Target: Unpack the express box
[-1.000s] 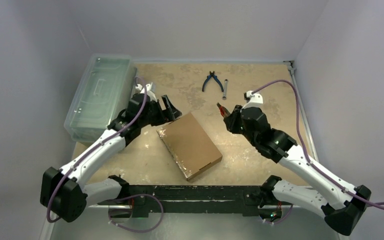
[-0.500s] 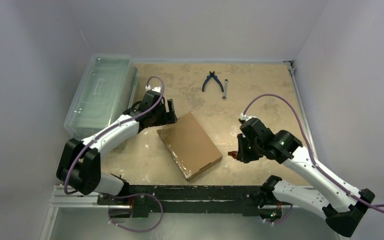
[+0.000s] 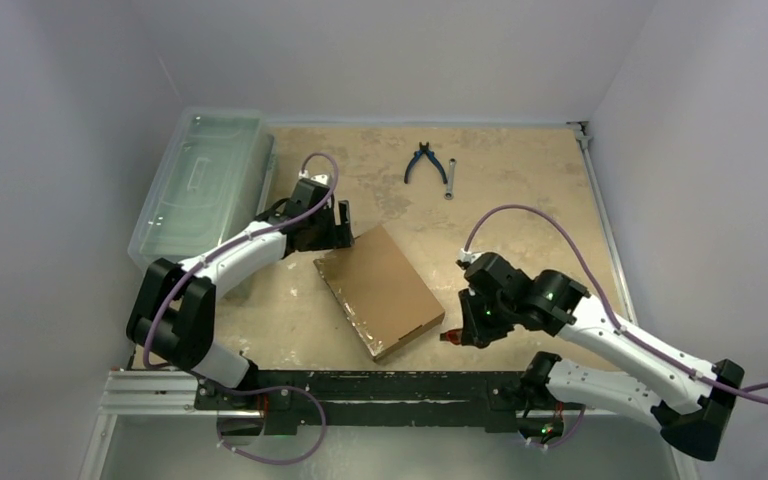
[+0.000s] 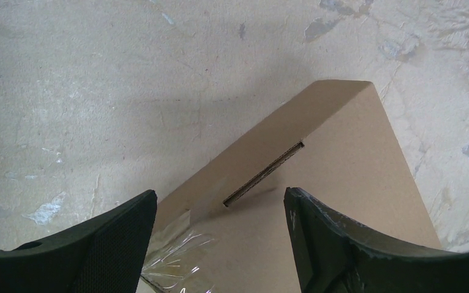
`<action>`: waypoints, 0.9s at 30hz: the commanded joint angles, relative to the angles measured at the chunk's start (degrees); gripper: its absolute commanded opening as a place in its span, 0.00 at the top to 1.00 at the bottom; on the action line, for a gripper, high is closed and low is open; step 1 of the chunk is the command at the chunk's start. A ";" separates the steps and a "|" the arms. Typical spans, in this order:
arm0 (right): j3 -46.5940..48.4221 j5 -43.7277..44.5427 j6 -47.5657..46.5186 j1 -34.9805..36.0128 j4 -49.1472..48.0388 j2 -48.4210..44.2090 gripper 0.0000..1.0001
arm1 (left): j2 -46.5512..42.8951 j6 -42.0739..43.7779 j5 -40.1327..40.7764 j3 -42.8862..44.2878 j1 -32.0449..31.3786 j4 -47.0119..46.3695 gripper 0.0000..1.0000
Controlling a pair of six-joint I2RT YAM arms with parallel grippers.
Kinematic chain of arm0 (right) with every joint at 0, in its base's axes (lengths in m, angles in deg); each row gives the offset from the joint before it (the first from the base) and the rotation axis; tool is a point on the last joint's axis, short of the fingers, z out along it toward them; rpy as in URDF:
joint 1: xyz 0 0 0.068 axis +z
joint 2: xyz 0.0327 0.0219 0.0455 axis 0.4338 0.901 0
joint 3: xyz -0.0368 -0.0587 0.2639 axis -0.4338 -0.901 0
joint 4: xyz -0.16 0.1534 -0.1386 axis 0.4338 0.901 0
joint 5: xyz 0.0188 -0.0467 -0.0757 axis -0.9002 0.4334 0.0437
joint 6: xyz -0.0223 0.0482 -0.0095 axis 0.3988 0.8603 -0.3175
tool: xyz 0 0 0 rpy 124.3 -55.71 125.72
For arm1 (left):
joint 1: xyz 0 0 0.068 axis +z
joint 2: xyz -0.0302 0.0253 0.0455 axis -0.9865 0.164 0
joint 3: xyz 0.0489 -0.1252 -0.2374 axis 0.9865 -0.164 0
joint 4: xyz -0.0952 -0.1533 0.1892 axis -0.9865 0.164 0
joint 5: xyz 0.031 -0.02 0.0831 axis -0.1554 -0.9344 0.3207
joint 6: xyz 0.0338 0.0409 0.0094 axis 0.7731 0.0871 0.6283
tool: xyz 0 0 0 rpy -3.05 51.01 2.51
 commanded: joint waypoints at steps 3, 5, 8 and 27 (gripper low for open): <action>-1.19 0.47 7.12 2.37 -11.01 -1.88 1.00 | -0.19 1.48 -0.83 0.22 0.27 -1.36 0.26; -1.56 2.83 10.12 2.37 -14.26 -2.74 1.00 | -0.80 1.23 -1.27 -0.92 0.27 -1.42 0.26; 2.52 13.99 9.49 2.19 -12.08 0.34 1.00 | -1.97 -0.32 -5.94 -4.02 0.27 -3.38 0.27; 19.69 29.58 -14.14 -3.87 -9.20 4.49 1.00 | -9.00 4.16 -3.66 2.78 0.62 12.30 0.27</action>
